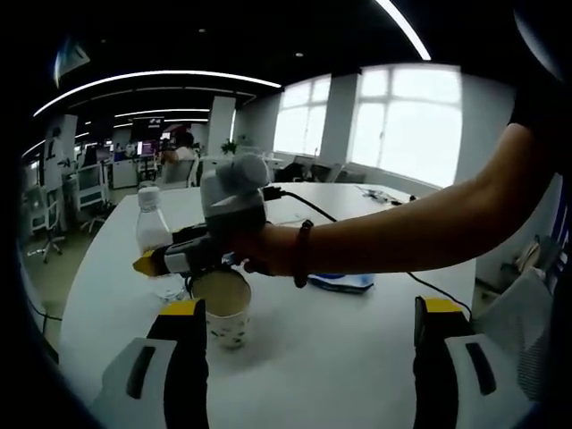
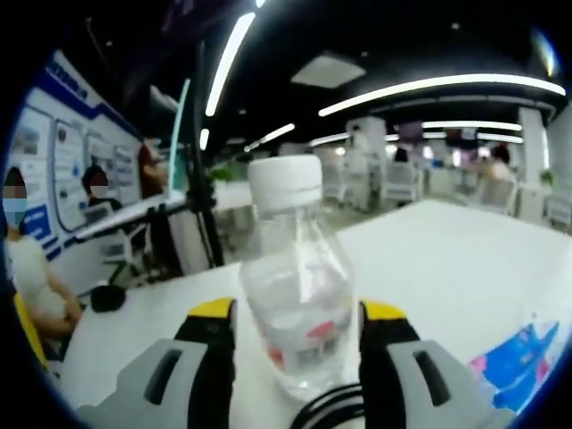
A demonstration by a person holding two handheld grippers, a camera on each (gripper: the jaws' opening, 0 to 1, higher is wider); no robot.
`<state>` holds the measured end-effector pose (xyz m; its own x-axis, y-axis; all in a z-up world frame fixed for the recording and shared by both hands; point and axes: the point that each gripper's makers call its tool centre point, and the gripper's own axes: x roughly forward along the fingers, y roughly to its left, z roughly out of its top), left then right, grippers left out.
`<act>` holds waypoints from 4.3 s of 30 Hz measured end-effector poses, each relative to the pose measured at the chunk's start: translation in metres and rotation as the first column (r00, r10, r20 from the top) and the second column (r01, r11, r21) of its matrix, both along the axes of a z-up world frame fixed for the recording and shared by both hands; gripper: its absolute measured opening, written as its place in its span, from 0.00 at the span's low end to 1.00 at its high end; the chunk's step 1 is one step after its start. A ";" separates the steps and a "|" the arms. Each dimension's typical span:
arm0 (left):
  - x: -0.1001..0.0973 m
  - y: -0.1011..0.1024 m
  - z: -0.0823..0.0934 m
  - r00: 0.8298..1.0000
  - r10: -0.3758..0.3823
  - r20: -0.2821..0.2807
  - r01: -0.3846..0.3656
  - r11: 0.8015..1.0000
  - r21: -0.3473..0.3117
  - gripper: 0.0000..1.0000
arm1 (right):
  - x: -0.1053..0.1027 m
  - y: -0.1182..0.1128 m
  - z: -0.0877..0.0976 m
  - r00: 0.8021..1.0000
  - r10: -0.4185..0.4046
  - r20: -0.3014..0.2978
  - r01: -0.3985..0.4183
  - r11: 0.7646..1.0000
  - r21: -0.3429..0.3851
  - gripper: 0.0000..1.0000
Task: Arrange the tabletop items into an orderly group along one side of the table until the central work area is clear of visible clutter.
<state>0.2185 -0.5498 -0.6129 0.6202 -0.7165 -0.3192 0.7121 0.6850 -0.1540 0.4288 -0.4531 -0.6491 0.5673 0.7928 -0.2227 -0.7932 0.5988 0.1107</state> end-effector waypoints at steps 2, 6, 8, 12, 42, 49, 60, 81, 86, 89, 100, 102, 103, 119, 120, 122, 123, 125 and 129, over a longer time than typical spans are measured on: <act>0.000 0.000 0.000 1.000 0.004 0.001 -0.004 1.000 0.000 0.98 | 0.002 -0.001 0.005 1.000 -0.012 -0.006 0.012 1.000 0.020 0.58; 0.001 0.000 0.003 1.000 0.010 0.003 -0.010 1.000 -0.010 1.00 | 0.005 -0.009 0.010 0.998 -0.054 -0.044 0.055 0.998 0.040 0.78; 0.002 0.000 0.005 1.000 0.017 0.008 -0.017 1.000 -0.017 1.00 | 0.006 -0.014 0.010 0.995 -0.065 -0.072 0.069 0.997 0.047 0.83; 0.003 -0.001 0.009 1.000 0.019 0.014 -0.018 1.000 -0.025 1.00 | 0.004 -0.020 0.013 0.994 -0.069 -0.089 0.073 0.996 0.041 0.84; 0.009 0.000 0.023 0.999 0.038 0.039 -0.037 0.999 -0.024 1.00 | -0.011 -0.095 0.013 0.975 -0.173 -0.142 0.173 0.985 -0.011 0.87; 0.009 -0.001 0.024 0.998 0.041 0.043 -0.040 0.999 -0.021 1.00 | -0.011 -0.113 -0.001 0.957 -0.220 -0.189 0.220 0.975 -0.020 0.79; 0.010 0.000 0.026 0.997 0.050 0.052 -0.049 0.999 -0.021 1.00 | -0.017 -0.126 -0.034 0.934 -0.251 -0.255 0.234 0.967 -0.097 0.64; 0.007 0.004 0.019 0.997 0.062 0.042 -0.062 0.998 -0.004 1.00 | -0.011 -0.136 -0.076 0.902 -0.329 -0.279 0.277 0.938 -0.211 0.39; 0.007 0.005 0.019 0.997 0.064 0.040 -0.064 0.998 -0.001 1.00 | -0.011 -0.136 -0.082 0.895 -0.348 -0.279 0.288 0.928 -0.235 0.33; 0.006 0.006 0.018 0.997 0.065 0.039 -0.065 0.998 0.002 1.00 | -0.011 -0.139 -0.088 0.884 -0.372 -0.283 0.304 0.917 -0.258 0.31; 0.003 0.009 0.014 0.997 0.069 0.030 -0.069 0.998 0.007 1.00 | -0.009 -0.146 -0.092 0.856 -0.449 -0.255 0.370 0.878 -0.305 0.21; 0.003 0.009 0.013 0.997 0.070 0.029 -0.071 0.997 0.009 1.00 | -0.009 -0.144 -0.091 0.854 -0.456 -0.250 0.376 0.874 -0.308 0.20; 0.003 0.009 0.013 0.997 0.069 0.029 -0.070 0.998 0.009 1.00 | -0.009 -0.144 -0.092 0.853 -0.461 -0.245 0.380 0.870 -0.314 0.19; 0.003 0.008 0.013 0.998 0.065 0.027 -0.065 0.998 0.007 1.00 | -0.012 -0.147 -0.092 0.800 -0.522 -0.297 0.437 0.845 -0.309 0.02; 0.003 0.007 0.013 0.998 0.064 0.028 -0.065 0.998 0.005 1.00 | -0.012 -0.147 -0.092 0.796 -0.523 -0.304 0.440 0.845 -0.304 0.02; 0.003 0.007 0.014 0.998 0.064 0.028 -0.064 0.998 0.006 1.00 | -0.011 -0.148 -0.091 0.792 -0.523 -0.316 0.443 0.847 -0.293 0.01; 0.003 0.007 0.013 0.998 0.062 0.029 -0.062 0.998 0.009 1.00 | -0.010 -0.148 -0.090 0.791 -0.523 -0.316 0.444 0.848 -0.291 0.01; 0.004 0.007 0.014 0.998 0.062 0.032 -0.062 0.998 0.009 1.00 | -0.009 -0.147 -0.089 0.793 -0.521 -0.317 0.444 0.849 -0.285 0.00; 0.005 0.007 0.017 0.997 0.066 0.037 -0.066 0.998 0.001 1.00 | -0.012 -0.147 -0.087 0.795 -0.509 -0.330 0.434 0.858 -0.276 0.00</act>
<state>0.2232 -0.5427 -0.5961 0.6777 -0.6727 -0.2970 0.6703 0.7312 -0.1267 0.4167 -0.6000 -0.7358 0.7007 0.3743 -0.6074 -0.3239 0.9254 0.1967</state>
